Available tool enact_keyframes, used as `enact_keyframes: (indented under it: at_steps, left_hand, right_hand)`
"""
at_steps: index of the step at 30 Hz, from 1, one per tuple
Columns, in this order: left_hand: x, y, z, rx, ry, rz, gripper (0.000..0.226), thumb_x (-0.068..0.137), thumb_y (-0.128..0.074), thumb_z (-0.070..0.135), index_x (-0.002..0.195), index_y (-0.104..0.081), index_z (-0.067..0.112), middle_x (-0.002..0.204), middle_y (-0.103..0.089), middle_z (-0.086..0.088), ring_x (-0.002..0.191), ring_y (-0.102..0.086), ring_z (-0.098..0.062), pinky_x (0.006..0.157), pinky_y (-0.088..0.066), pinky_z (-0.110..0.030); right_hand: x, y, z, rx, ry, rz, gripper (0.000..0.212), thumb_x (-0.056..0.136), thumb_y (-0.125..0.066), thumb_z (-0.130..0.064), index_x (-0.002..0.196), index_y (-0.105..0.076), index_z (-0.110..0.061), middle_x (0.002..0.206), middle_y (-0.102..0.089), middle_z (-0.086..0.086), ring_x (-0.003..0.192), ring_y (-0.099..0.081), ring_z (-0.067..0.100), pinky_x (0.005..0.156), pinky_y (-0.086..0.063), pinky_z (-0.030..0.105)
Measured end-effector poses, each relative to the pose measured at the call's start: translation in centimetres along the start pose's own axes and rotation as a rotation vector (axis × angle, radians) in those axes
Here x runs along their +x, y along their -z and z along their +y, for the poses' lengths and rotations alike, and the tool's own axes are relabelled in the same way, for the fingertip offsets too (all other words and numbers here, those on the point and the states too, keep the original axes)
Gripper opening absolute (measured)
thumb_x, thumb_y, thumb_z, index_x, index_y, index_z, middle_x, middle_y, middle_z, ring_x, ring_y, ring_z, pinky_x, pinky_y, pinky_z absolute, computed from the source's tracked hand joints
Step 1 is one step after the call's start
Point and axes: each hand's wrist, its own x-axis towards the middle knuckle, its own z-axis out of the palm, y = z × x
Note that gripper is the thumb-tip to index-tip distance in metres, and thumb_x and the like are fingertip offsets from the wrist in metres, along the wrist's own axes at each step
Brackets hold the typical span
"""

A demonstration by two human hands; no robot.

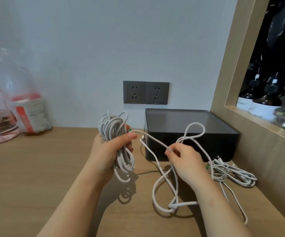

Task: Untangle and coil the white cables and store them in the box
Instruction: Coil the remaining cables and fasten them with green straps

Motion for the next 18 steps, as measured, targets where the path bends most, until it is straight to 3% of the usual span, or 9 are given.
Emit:
enact_keyframes:
  at_steps: [3,5,10,13,18]
  left_hand:
    - [0.1,-0.1,-0.1,0.062,0.015,-0.003,0.019,0.064,-0.079,0.003,0.072,-0.066,0.015,0.055,-0.053,-0.007,0.049,-0.051,-0.017,0.049,-0.047,-0.027]
    - [0.3,-0.1,-0.4,0.193,0.014,0.077,0.014,0.072,-0.074,0.002,0.078,-0.063,0.010,0.055,-0.055,-0.005,0.051,-0.053,-0.016,0.048,-0.047,-0.024]
    - [0.5,0.1,-1.6,0.365,0.095,0.192,0.011,0.081,-0.072,0.010,0.087,-0.065,0.004,0.065,-0.059,-0.007,0.047,-0.053,-0.009,0.045,-0.047,-0.019]
    - [0.5,0.0,-2.2,0.366,0.154,0.174,0.012,0.083,-0.071,0.014,0.088,-0.063,0.006,0.070,-0.060,-0.009,0.046,-0.053,-0.010,0.046,-0.048,-0.022]
    - [0.4,-1.0,-2.7,0.453,0.178,0.050,0.010,0.089,-0.063,0.026,0.089,-0.060,0.017,0.073,-0.059,-0.007,0.055,-0.055,-0.015,0.056,-0.051,-0.028]
  right_hand:
    - [0.3,0.5,0.7,-0.202,0.014,0.217,0.016,0.095,-0.049,-0.032,0.102,-0.063,-0.031,0.096,-0.060,-0.002,0.095,-0.049,0.014,0.079,-0.044,0.030]
    - [0.1,1.2,0.8,-0.151,0.039,0.170,0.019,0.095,-0.049,-0.031,0.102,-0.067,-0.025,0.092,-0.063,-0.001,0.090,-0.053,0.013,0.076,-0.043,0.027]
    - [-0.6,1.6,0.0,0.308,0.045,-0.134,0.024,0.096,-0.048,-0.024,0.084,-0.068,-0.026,0.080,-0.068,-0.003,0.071,-0.061,0.006,0.071,-0.053,0.023]
    - [-0.7,0.8,-0.7,0.313,0.121,-0.053,0.025,0.097,-0.044,-0.024,0.087,-0.067,-0.023,0.070,-0.062,-0.003,0.060,-0.055,0.001,0.063,-0.047,0.018]
    - [-1.2,-0.4,-1.8,0.290,0.285,0.102,0.018,0.096,-0.045,-0.026,0.096,-0.052,-0.042,0.067,-0.054,-0.013,0.068,-0.054,-0.009,0.060,-0.043,0.008]
